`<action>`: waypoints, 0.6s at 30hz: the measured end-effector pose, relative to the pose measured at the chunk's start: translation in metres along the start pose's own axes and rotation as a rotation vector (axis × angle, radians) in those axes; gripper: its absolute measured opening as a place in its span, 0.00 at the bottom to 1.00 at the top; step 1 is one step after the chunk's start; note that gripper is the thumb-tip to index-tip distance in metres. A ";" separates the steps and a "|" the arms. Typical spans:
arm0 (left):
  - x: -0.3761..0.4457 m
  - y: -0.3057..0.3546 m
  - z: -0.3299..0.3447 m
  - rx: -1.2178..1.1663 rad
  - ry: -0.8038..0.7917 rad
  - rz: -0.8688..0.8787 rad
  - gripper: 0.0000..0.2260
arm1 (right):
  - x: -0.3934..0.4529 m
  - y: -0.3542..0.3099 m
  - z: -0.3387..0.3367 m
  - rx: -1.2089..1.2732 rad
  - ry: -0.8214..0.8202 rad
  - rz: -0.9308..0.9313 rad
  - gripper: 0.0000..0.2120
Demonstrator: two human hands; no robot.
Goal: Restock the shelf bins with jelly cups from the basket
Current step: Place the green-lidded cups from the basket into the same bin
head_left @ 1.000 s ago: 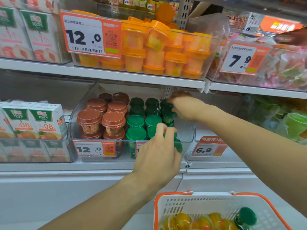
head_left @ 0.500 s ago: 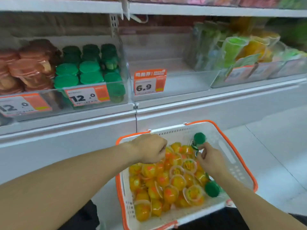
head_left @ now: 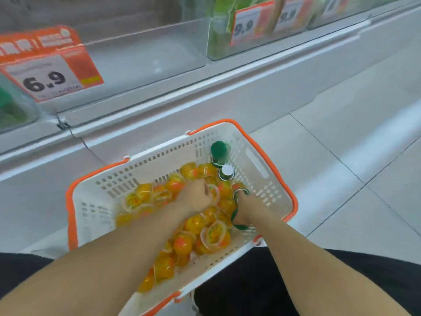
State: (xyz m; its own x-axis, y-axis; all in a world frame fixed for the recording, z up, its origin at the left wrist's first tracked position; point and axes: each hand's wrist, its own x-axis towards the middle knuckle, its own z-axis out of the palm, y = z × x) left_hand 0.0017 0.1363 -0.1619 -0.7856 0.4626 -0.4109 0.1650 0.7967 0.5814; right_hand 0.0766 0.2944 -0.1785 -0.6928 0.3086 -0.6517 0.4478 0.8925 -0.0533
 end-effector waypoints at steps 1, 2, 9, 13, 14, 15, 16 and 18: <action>0.003 0.001 0.009 -0.028 0.002 0.015 0.06 | 0.004 -0.001 0.001 -0.030 0.031 0.015 0.36; 0.005 0.000 0.020 -0.055 0.001 0.037 0.08 | 0.006 -0.003 0.001 -0.049 0.049 0.023 0.33; 0.034 0.019 0.056 -0.154 -0.091 -0.036 0.05 | 0.004 0.005 -0.008 0.135 0.090 0.069 0.25; 0.052 0.041 0.058 -0.055 -0.140 0.025 0.09 | -0.010 0.012 -0.007 0.118 -0.002 -0.042 0.25; 0.055 0.043 0.060 -0.023 -0.131 0.046 0.10 | -0.012 0.013 -0.006 0.110 -0.013 -0.063 0.26; 0.058 0.044 0.061 0.013 -0.118 0.077 0.11 | -0.013 0.015 -0.008 0.110 -0.021 -0.076 0.26; 0.060 0.045 0.063 0.060 -0.115 0.113 0.11 | -0.014 0.018 -0.013 0.119 -0.036 -0.077 0.25; 0.063 0.046 0.067 0.190 -0.144 0.209 0.13 | -0.016 0.027 -0.031 0.143 -0.072 -0.063 0.22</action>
State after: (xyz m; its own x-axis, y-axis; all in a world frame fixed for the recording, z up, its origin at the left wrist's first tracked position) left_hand -0.0001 0.2284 -0.2084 -0.6329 0.6632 -0.3995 0.4331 0.7310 0.5272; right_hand 0.0827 0.3233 -0.1462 -0.6820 0.2241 -0.6961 0.4839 0.8520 -0.1998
